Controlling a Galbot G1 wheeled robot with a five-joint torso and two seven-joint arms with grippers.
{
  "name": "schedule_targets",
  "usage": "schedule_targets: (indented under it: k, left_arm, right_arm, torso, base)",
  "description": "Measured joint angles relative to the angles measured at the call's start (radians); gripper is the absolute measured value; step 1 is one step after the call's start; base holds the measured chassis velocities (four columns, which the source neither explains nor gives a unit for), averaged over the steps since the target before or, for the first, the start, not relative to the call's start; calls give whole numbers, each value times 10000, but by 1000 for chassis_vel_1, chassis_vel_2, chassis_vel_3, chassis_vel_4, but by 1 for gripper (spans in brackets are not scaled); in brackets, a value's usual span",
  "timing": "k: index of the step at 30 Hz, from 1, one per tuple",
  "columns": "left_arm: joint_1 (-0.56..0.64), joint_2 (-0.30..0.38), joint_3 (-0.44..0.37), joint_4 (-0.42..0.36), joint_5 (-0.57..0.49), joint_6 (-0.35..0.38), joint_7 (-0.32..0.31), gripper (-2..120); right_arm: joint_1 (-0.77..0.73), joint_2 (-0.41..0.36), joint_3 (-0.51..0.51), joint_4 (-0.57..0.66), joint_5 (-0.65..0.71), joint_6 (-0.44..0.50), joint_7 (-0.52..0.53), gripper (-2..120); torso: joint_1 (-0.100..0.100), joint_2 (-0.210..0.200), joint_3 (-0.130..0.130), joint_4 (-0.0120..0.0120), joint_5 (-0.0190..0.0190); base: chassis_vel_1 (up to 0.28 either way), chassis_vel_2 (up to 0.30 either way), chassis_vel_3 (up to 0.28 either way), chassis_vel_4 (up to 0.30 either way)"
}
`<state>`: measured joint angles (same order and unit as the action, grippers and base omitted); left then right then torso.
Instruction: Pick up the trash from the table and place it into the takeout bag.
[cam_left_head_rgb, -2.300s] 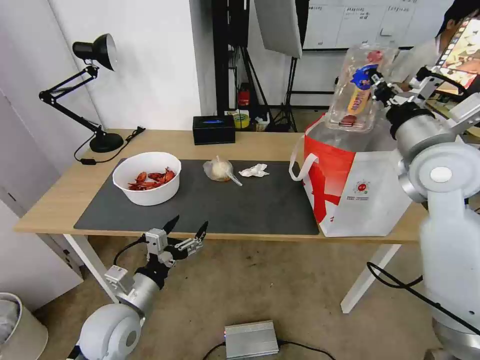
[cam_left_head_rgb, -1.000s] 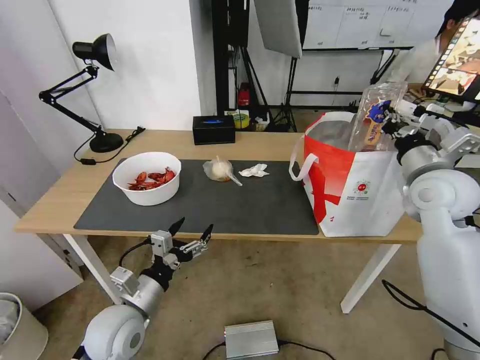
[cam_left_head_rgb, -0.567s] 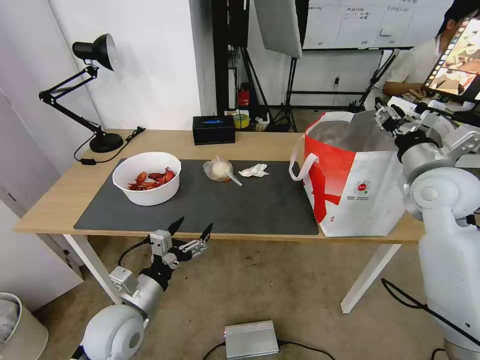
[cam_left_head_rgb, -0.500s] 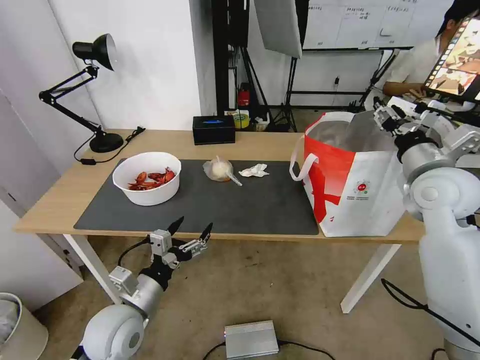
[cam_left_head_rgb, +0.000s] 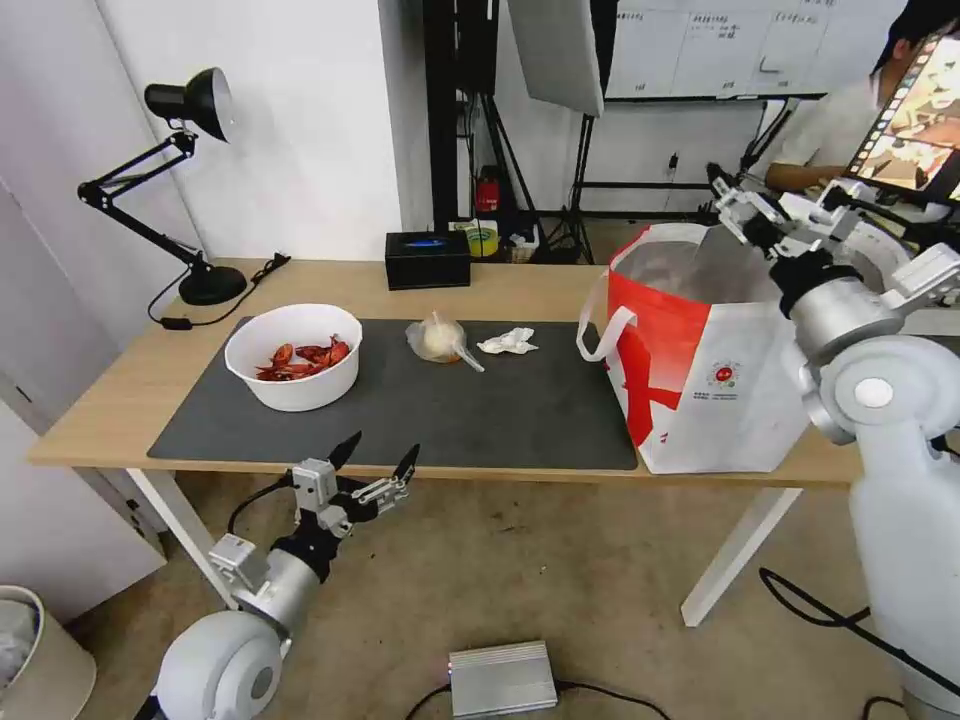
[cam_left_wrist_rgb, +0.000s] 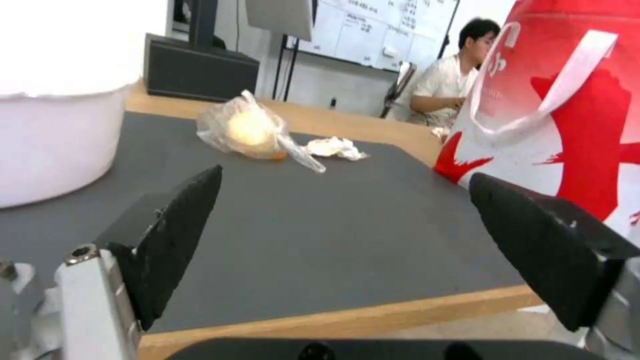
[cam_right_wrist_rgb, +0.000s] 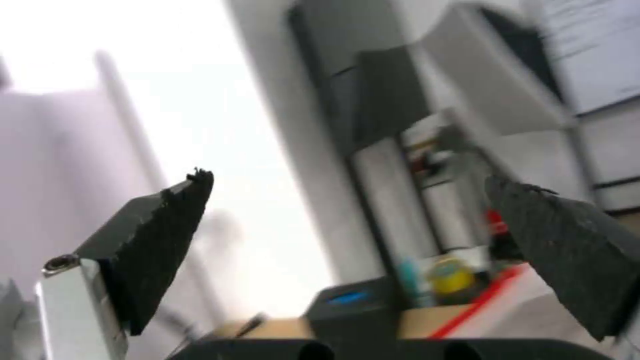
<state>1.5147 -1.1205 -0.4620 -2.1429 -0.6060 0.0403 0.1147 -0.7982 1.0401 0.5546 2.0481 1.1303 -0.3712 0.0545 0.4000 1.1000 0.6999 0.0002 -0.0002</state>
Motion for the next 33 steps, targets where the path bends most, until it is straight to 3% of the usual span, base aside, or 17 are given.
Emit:
schedule_targets:
  k: [2, 8, 10, 18, 24, 33]
  left_arm:
    - [12, -8, -63, 25, 31, -59, 12, 100]
    - [121, 0, -167, 65, 91, -257, 72, 100]
    - [174, -28, -200, 117, 186, -355, 167, 100]
    - [180, 17, -208, 175, 325, -386, 231, 100]
    - [174, -3, -244, 392, 585, -612, 383, 100]
    - [344, -69, -532, 779, 1002, -766, 782, 100]
  right_arm:
    - [-619, -157, -289, 546, -380, -201, -852, 100]
    - [-1653, -471, -749, 1096, -1380, -339, -1663, 100]
    - [-2601, -587, -1065, 1375, -2355, -341, -1900, 100]
    - [-4277, -421, -1396, 1585, -4116, -216, -2085, 100]
    - [-5687, -11, -1597, 1681, -5740, 441, -1966, 100]
    - [-6444, 348, -1816, 1364, -6425, 1045, -1700, 100]
  torso:
    - [0, 0, 0, -3, 2]
    - [0, 0, 0, -3, 1]
    - [-1, 0, 0, -3, 2]
    - [-1, 0, 0, -4, 2]
    - [-1, 0, 0, -3, 0]
    - [0, 1, 0, -3, 0]
  base:
    - [0, 0, 0, 0]
    - [0, 0, 0, 0]
    - [0, 0, 0, 0]
    - [0, 0, 0, 0]
    - [0, 0, 0, 0]
    - [0, 0, 0, 0]
